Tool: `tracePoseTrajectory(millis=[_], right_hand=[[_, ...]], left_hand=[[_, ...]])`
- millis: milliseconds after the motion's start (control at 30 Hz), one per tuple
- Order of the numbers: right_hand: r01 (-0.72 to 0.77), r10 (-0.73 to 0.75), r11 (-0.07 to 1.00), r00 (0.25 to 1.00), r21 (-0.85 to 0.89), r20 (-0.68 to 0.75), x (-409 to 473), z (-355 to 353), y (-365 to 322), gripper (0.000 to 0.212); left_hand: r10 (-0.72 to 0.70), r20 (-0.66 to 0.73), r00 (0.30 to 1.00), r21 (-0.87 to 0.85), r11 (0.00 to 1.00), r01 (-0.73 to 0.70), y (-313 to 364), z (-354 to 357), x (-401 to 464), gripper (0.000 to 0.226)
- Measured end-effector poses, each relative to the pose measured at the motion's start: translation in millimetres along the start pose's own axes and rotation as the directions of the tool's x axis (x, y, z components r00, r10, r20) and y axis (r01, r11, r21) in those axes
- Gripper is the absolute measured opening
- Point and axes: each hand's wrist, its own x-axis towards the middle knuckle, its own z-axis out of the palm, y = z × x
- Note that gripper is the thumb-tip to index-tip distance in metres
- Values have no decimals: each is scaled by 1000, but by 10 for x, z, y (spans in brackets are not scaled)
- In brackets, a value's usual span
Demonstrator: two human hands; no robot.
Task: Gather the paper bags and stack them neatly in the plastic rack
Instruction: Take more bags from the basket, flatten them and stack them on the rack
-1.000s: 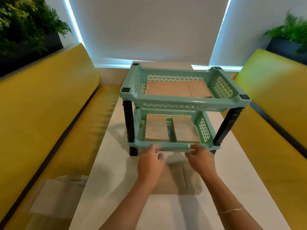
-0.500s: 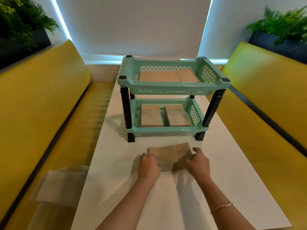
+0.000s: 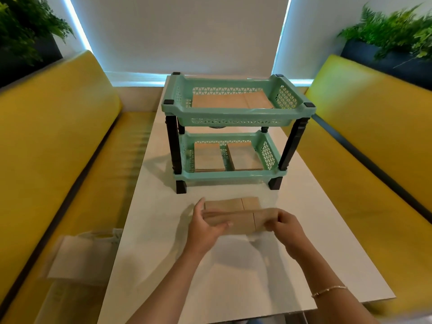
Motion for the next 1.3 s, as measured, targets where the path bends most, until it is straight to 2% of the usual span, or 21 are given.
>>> tracePoseTrajectory(millis=[100,333,433,633,733,900,1000,1067,1133,1200,1300], right_hand=[[-24,26,999,998,32,-52,-127,12,198,25],[51,-26,984,989,171,-145,-278,123,260,34],[81,-46,972,986,219,-160,-305,81,207,34],[51,-33,986,993,156,-112,-400,85,315,31],[70,-59,993,993,97,-107,-398,53,241,26],[161,-163,985,986,-59,-28,-401,-164,-1,27],[154,-145,979,986,-133,79,-402,-207,-63,19],[138,-132,985,989,-108,61,-411,-130,-8,13],[120,-118,990,993,-74,32,-435,-1,101,22],[82,-82,995,997,-51,-4,-465,138,228,27],[38,-41,998,998,-59,-39,-518,294,331,27]], left_hand=[[80,51,995,-20,997,-79,-83,49,-157,70],[124,10,992,-90,988,-123,-117,234,-383,55],[152,17,988,-62,987,-151,-89,194,-381,53],[23,1,1000,64,998,-23,-295,137,-402,54],[24,-16,1000,109,994,-22,-236,133,-421,54],[137,59,989,69,988,-141,268,-62,-453,33],[245,112,963,-94,967,-235,633,-152,-525,28],[283,137,949,-175,950,-258,728,-95,-560,30],[249,139,958,-178,958,-223,638,28,-573,30],[150,128,980,-164,978,-128,405,162,-568,32],[32,122,992,-50,998,-26,91,331,-588,28]])
